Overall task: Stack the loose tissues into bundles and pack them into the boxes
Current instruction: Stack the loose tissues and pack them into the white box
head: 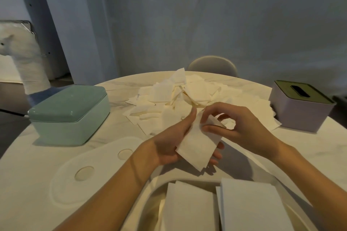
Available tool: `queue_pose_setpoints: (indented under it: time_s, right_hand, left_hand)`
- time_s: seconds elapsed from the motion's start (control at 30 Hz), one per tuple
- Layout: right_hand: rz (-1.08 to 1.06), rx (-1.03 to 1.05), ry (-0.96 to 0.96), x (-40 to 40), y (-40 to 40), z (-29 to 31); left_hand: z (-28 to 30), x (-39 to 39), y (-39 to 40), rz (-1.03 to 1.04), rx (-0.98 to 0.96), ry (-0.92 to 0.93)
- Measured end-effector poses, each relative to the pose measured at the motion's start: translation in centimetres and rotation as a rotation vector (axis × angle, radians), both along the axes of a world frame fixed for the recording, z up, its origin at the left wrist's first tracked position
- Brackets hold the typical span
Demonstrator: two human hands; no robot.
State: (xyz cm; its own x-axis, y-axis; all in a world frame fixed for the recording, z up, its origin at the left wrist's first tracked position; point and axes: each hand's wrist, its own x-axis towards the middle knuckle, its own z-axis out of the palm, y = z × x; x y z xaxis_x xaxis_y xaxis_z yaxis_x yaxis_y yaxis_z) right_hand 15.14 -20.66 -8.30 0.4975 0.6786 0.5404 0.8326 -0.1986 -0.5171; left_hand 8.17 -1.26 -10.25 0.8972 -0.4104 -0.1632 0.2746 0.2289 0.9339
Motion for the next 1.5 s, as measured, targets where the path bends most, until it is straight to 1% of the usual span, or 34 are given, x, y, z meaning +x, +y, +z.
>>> queue_pose_setpoints:
  time_s: [0.07, 0.17, 0.27, 0.33, 0.37, 0.43, 0.5, 0.53, 0.63, 0.73, 0.87, 1.03, 1.1, 1.17, 1.23, 1.3, 1.33, 1.4, 1.5]
  right_hand:
    - [-0.037, -0.014, -0.045, 0.2, 0.0, -0.1]
    - [-0.057, -0.056, -0.098, 0.2, 0.0, 0.0]
    - [-0.150, -0.077, -0.048, 0.0, 0.2, -0.3]
    - [-0.261, -0.036, -0.003, 0.1, 0.4, -0.7]
    - [-0.316, -0.004, 0.043, 0.1, 0.5, -0.8]
    - [-0.414, 0.038, 0.201, 0.1, 0.9, -0.8]
    - [-0.472, 0.012, 0.373, -0.1, 1.4, -1.1]
    - [-0.476, 0.004, 0.426, -0.1, 1.6, -1.4]
    - [-0.450, 0.082, 0.507, -0.4, 1.8, -2.2]
    - [-0.425, 0.207, 0.532, -0.7, 1.7, -2.2]
    - [-0.421, 0.323, 0.474, -0.9, 2.0, -2.5]
    - [-0.420, 0.352, 0.385, -0.6, 1.7, -2.1]
    - [-0.384, 0.362, 0.400, -0.6, 1.2, -1.4]
    - [-0.329, 0.406, 0.505, -0.6, 0.8, -0.5]
    - [-0.231, 0.465, 0.708, -0.5, 0.5, 0.6]
    - [-0.082, 0.524, 0.934, -0.6, 0.3, 1.4]
    - [-0.025, 0.531, 1.009, -0.6, 0.4, 1.6]
    - [0.021, 0.476, 1.064, -1.0, 0.5, 1.6]
    - [-0.031, 0.361, 1.012, -1.2, 0.7, 1.4]
  left_hand:
    - [-0.3, -0.2, -0.4, 0.001, -0.072, 0.015]
    - [-0.7, -0.1, -0.6, 0.069, -0.148, 0.043]
    - [-0.8, 0.1, -0.5, 0.136, -0.181, 0.042]
    - [-0.9, 0.3, -0.6, 0.213, -0.183, 0.011]
    - [-1.0, 0.4, -0.7, 0.256, -0.166, -0.016]
    - [-1.1, 0.8, -0.8, 0.361, -0.133, -0.062]
    - [-1.3, 1.2, -0.8, 0.430, -0.120, -0.090]
    - [-1.4, 1.3, -0.7, 0.455, -0.120, -0.097]
    - [-1.6, 1.5, -0.9, 0.475, -0.147, -0.113]
    - [-1.8, 1.5, -1.1, 0.480, -0.160, -0.100]
    - [-2.0, 1.6, -1.2, 0.496, -0.214, -0.080]
    - [-1.7, 1.5, -1.1, 0.532, -0.303, -0.015]
    - [-1.7, 1.7, -0.9, 0.546, -0.317, -0.008]
    - [-1.7, 1.6, -0.8, 0.557, -0.323, 0.001]
    - [-1.4, 1.3, -0.7, 0.549, -0.355, 0.000]
    - [-1.4, 1.2, -0.7, 0.529, -0.387, 0.011]
    - [-1.5, 1.2, -0.8, 0.523, -0.401, 0.021]
    - [-1.3, 1.1, -1.1, 0.527, -0.397, 0.042]
    - [-1.2, 0.6, -1.4, 0.456, -0.329, 0.004]
